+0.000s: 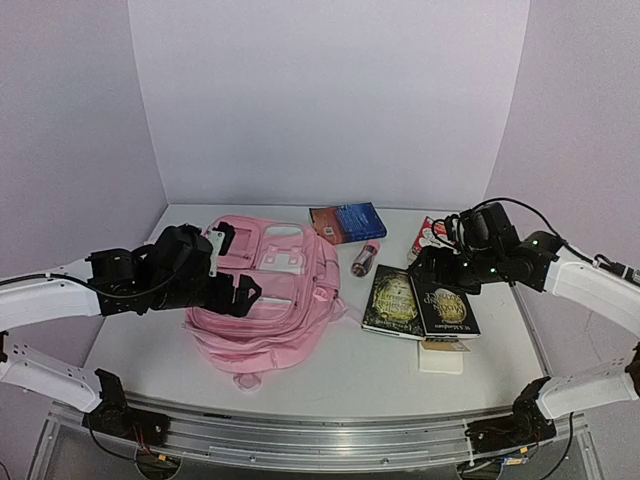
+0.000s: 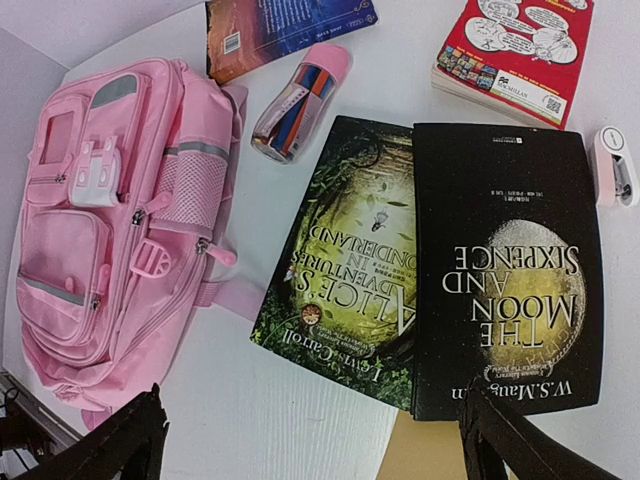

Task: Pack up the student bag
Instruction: Pick up the student bag at the center of the board.

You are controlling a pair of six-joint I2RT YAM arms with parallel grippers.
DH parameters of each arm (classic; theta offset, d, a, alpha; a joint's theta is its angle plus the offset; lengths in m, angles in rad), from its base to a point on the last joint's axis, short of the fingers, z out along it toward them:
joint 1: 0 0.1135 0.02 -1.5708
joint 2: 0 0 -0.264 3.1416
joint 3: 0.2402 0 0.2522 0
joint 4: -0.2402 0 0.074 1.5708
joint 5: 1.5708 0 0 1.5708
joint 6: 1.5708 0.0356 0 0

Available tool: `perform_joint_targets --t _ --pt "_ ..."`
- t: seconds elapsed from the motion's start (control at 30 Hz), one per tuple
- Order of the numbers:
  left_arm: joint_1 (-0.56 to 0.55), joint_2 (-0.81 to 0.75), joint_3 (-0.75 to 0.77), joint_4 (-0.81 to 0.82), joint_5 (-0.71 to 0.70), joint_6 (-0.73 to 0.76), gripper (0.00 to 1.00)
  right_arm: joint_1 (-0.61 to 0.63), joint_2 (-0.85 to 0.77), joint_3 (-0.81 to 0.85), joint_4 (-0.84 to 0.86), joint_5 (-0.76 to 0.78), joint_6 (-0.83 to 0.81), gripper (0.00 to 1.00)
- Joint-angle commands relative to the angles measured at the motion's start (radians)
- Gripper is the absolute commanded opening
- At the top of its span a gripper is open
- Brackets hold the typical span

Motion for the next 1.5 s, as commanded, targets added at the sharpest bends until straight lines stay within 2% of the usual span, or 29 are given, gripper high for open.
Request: perform_joint_targets --t 0.0,0.1,0.17,0.37,0.47,0.57,0.7,0.77,0.8,0.9,0.97,1.0,1.13,1.3,1.47 --pt "0.002 0.005 0.039 0.022 0.223 0.163 0.97 0.000 -0.007 0.001 0.016 -0.018 -0.034 0.98" --pt "0.002 0.049 0.025 0.006 0.395 0.201 0.93 0.000 0.010 0.007 0.016 -0.074 -0.079 0.98" --pt "0.001 0.091 0.024 -0.019 0.447 0.201 0.91 0.000 0.027 0.012 0.016 -0.105 -0.097 0.98" --pt "0.001 0.201 0.029 -0.110 0.348 0.151 0.84 0.000 0.074 0.028 0.016 -0.172 -0.122 0.98" --pt "0.001 0.241 0.033 -0.123 0.317 0.130 0.76 0.001 0.092 0.035 0.016 -0.186 -0.125 0.98" --pt "0.001 0.263 0.039 -0.132 0.311 0.122 0.62 0.000 0.107 0.039 0.017 -0.191 -0.128 0.97" --pt "0.001 0.283 0.039 -0.146 0.270 0.120 0.57 0.000 0.129 0.043 0.016 -0.191 -0.130 0.96" --pt "0.001 0.296 0.042 -0.145 0.261 0.123 0.52 0.001 0.137 0.047 0.017 -0.194 -0.131 0.96" --pt "0.001 0.303 0.045 -0.144 0.260 0.127 0.49 0.001 0.140 0.049 0.017 -0.195 -0.132 0.96" --pt "0.001 0.323 0.058 -0.143 0.231 0.134 0.26 0.000 0.151 0.056 0.017 -0.203 -0.135 0.96" --pt "0.001 0.334 0.070 -0.132 0.233 0.146 0.04 0.001 0.159 0.059 0.017 -0.212 -0.142 0.96" --pt "0.001 0.338 0.078 -0.127 0.233 0.152 0.01 0.000 0.163 0.059 0.017 -0.214 -0.148 0.96" --pt "0.001 0.312 0.140 -0.124 0.155 0.137 0.00 0.000 0.200 0.064 0.048 -0.283 -0.245 0.98" --pt "0.001 0.210 0.234 -0.141 -0.038 0.075 0.00 0.001 0.327 0.113 0.127 -0.437 -0.518 0.98" --pt "0.000 0.150 0.256 -0.146 -0.087 0.086 0.00 -0.009 0.531 0.253 0.143 -0.558 -0.625 0.89"
